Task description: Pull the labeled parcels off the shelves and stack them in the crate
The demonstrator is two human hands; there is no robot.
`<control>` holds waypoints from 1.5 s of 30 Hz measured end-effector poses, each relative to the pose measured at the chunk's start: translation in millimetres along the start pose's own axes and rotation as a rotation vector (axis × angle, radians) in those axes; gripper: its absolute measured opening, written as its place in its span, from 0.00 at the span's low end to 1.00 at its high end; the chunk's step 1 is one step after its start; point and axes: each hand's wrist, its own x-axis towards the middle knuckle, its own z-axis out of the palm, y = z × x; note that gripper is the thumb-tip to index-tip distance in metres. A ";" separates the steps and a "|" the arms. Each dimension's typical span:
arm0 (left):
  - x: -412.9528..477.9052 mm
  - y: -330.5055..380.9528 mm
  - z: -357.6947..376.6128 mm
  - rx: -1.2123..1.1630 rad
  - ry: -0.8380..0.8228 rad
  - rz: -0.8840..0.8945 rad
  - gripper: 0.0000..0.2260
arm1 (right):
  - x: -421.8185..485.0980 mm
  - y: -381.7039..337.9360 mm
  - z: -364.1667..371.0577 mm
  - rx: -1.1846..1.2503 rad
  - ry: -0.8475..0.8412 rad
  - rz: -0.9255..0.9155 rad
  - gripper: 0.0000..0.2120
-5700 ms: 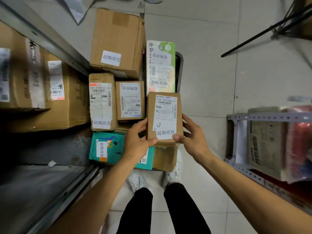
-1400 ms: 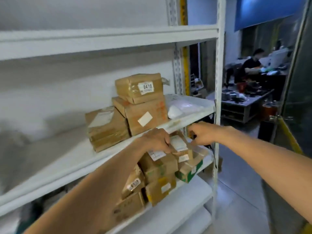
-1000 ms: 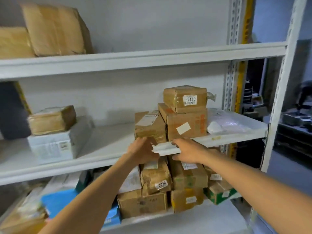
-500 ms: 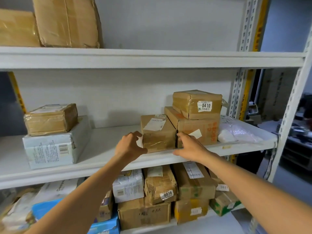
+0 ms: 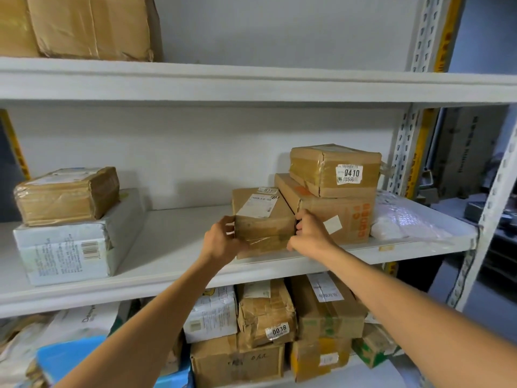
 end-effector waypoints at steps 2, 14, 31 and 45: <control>-4.6 1.3 1.3 -0.018 0.026 0.004 0.29 | -2.3 -0.8 0.1 0.028 -0.001 -0.001 0.31; -58.8 -13.1 -43.6 -0.072 0.093 -0.032 0.20 | -56.3 -21.1 -6.9 0.122 -0.101 -0.095 0.20; -80.0 -17.0 -38.9 -0.564 -0.045 -0.121 0.27 | -68.2 -9.3 16.0 0.536 -0.299 -0.066 0.48; -96.6 -12.9 -47.8 -0.619 -0.012 0.045 0.43 | -90.5 -16.8 15.1 0.491 -0.048 -0.265 0.53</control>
